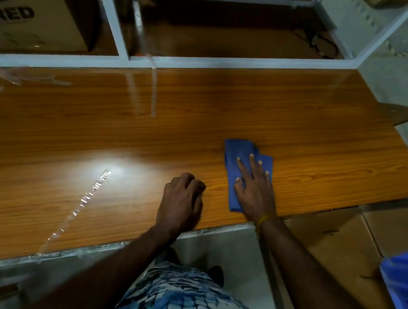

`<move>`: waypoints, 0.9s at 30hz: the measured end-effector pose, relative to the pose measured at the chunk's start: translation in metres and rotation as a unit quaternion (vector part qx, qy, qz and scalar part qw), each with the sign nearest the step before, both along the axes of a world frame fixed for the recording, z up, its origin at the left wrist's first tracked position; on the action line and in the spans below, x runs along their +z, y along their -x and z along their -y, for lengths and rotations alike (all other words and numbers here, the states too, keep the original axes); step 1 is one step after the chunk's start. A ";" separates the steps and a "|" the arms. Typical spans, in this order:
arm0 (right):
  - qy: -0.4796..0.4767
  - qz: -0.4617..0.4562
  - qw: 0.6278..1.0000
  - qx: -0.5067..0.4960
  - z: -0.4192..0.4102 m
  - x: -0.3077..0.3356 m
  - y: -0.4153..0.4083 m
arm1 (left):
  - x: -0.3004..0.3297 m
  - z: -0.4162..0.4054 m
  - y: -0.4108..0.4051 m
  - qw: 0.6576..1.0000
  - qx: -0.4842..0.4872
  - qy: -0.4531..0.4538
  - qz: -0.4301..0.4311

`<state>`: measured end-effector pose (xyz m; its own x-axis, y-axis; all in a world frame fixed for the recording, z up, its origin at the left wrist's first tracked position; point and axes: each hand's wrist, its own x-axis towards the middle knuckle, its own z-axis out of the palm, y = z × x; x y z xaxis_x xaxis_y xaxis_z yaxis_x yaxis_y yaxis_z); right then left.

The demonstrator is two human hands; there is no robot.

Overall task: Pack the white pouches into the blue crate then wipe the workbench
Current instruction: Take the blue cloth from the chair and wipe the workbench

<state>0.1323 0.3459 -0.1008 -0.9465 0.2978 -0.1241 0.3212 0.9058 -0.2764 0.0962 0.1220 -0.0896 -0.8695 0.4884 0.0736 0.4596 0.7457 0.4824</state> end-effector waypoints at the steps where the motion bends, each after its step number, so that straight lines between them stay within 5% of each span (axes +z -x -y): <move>1: -0.009 -0.002 1.000 -0.015 0.004 0.000 0.009 | 0.000 0.000 0.001 1.000 -0.001 0.000 0.004; 9: -0.001 -0.002 0.996 0.088 0.008 0.002 -0.022 | 0.000 -0.005 0.011 1.000 -0.023 -0.014 0.002; 14: 0.005 -0.018 0.996 -0.087 -0.020 -0.002 -0.013 | 0.006 -0.017 0.017 0.998 -0.056 -0.008 -0.006; 21: -0.002 -0.020 0.999 -0.024 -0.029 -0.005 -0.039 | 0.004 -0.037 0.020 0.996 -0.083 0.019 -0.030; 27: -0.010 -0.025 0.978 -0.207 -0.094 -0.005 -0.037 | 0.001 -0.070 0.013 0.994 -0.091 0.023 -0.052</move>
<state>0.1688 0.4403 -0.1060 -0.7485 0.6594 -0.0708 0.6487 0.7059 -0.2844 0.0833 0.1916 -0.0883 -0.7548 0.6422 0.1336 0.6353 0.6650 0.3926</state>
